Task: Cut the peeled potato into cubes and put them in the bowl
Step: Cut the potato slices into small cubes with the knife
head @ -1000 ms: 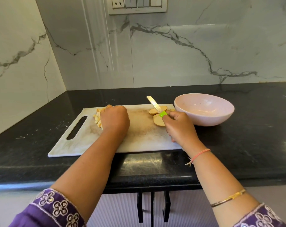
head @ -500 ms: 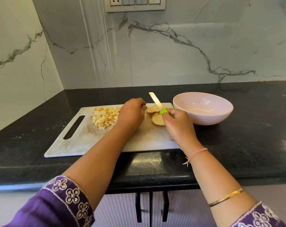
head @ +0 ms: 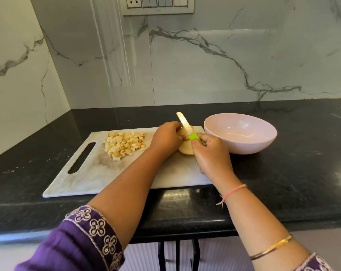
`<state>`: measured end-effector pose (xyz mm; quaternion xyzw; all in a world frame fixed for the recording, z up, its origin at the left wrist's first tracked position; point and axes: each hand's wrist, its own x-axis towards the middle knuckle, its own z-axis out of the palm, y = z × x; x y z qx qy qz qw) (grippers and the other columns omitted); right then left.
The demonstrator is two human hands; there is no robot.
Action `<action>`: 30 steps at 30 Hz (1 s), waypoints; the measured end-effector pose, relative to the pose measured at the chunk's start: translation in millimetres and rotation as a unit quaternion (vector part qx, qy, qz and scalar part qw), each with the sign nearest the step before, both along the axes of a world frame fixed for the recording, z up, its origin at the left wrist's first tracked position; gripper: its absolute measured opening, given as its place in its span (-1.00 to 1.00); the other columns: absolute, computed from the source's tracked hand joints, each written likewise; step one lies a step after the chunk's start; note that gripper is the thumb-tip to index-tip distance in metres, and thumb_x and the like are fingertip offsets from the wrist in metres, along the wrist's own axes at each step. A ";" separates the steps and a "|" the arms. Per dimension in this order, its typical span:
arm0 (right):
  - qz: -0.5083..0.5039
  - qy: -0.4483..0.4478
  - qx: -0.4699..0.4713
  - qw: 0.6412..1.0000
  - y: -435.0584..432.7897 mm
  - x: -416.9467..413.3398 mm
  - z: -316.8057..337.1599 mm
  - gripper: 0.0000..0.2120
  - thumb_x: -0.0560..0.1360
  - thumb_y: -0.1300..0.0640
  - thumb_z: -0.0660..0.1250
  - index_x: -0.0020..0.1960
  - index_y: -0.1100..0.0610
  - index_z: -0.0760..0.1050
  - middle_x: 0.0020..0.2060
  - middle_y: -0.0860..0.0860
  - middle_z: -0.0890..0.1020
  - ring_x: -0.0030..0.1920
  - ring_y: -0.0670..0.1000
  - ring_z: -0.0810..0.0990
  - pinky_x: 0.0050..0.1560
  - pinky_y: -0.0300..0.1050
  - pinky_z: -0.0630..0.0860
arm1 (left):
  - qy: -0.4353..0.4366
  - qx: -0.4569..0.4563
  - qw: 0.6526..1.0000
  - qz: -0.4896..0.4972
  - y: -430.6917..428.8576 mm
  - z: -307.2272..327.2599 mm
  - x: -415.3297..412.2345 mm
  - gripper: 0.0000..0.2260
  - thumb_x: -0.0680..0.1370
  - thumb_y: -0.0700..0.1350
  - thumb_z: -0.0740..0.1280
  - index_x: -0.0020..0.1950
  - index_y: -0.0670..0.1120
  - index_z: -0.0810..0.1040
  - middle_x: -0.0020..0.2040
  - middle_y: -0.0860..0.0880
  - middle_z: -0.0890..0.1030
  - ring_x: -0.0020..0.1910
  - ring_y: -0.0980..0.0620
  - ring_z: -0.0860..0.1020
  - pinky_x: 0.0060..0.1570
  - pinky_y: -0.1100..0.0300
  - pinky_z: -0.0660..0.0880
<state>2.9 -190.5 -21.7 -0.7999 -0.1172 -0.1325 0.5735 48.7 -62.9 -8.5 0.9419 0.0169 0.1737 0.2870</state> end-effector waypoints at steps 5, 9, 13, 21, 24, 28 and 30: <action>0.001 0.004 -0.001 1.000 -0.9 -0.7 0.5 -0.79 0.53 0.17 0.18 -0.14 0.19 0.57 -0.54 0.03 0.35 -0.48 0.02 0.29 -0.42 -0.08 0.29 | -0.045 -0.076 0.996 0.002 6.4 -2.2 -1.8 -0.78 0.50 -0.16 0.40 0.14 -0.09 0.58 0.05 -0.02 0.63 0.00 0.04 0.58 -0.04 0.18 0.49; 0.006 0.006 0.011 1.000 -0.4 -3.5 0.0 -0.81 0.54 0.18 0.19 -0.12 0.16 0.57 -0.54 0.01 0.36 -0.49 0.00 0.29 -0.42 -0.09 0.28 | -0.048 -0.083 0.995 0.023 11.0 -2.8 -3.1 -0.84 0.53 -0.09 0.38 0.09 -0.06 0.56 -0.02 0.01 0.61 -0.03 0.05 0.56 -0.06 0.16 0.49; 0.008 0.001 0.018 1.000 -1.0 -3.4 1.7 -0.83 0.54 0.17 0.20 -0.15 0.03 0.54 -0.52 0.03 0.39 -0.47 0.00 0.31 -0.41 -0.08 0.29 | -0.056 -0.078 0.995 0.042 14.5 -0.5 -3.9 -0.85 0.56 -0.08 0.33 0.10 -0.06 0.50 -0.07 0.03 0.56 -0.10 0.08 0.50 -0.12 0.18 0.45; 0.001 -0.005 0.023 1.000 -1.5 -3.6 -0.9 -0.83 0.55 0.18 0.20 -0.14 0.03 0.53 -0.58 -0.08 0.39 -0.50 -0.02 0.30 -0.44 -0.14 0.27 | -0.056 -0.066 0.993 0.080 17.0 2.8 -10.5 -0.87 0.60 -0.09 0.27 0.12 -0.07 0.47 -0.09 0.05 0.51 -0.15 0.08 0.49 -0.15 0.16 0.48; 0.003 -0.022 -0.012 1.000 -4.3 -3.7 -2.8 -0.83 0.54 0.18 0.20 -0.12 0.13 0.56 -0.48 -0.02 0.44 -0.48 -0.07 0.30 -0.44 -0.21 0.26 | -0.062 -0.046 0.992 0.095 21.4 4.4 -17.3 -0.90 0.59 -0.09 0.28 0.08 -0.04 0.51 -0.13 0.08 0.53 -0.18 0.09 0.50 -0.20 0.19 0.45; 0.014 -0.050 -0.061 0.997 -0.3 -4.9 -0.2 -0.81 0.54 0.17 0.20 -0.10 0.19 0.57 -0.44 -0.05 0.44 -0.44 -0.09 0.33 -0.46 -0.32 0.22 | -0.073 -0.029 0.991 0.107 31.1 8.7 -26.7 -0.92 0.57 -0.10 0.30 0.03 -0.04 0.54 -0.14 0.07 0.56 -0.16 0.07 0.52 -0.20 0.21 0.46; 0.012 -0.055 -0.077 0.995 1.8 -4.6 2.1 -0.81 0.54 0.17 0.20 -0.09 0.19 0.57 -0.43 -0.04 0.46 -0.43 -0.08 0.35 -0.47 -0.32 0.23 | -0.076 -0.025 0.991 0.105 33.7 10.4 -31.1 -0.94 0.55 -0.10 0.31 0.01 -0.04 0.53 -0.13 0.05 0.57 -0.17 0.07 0.52 -0.27 0.23 0.44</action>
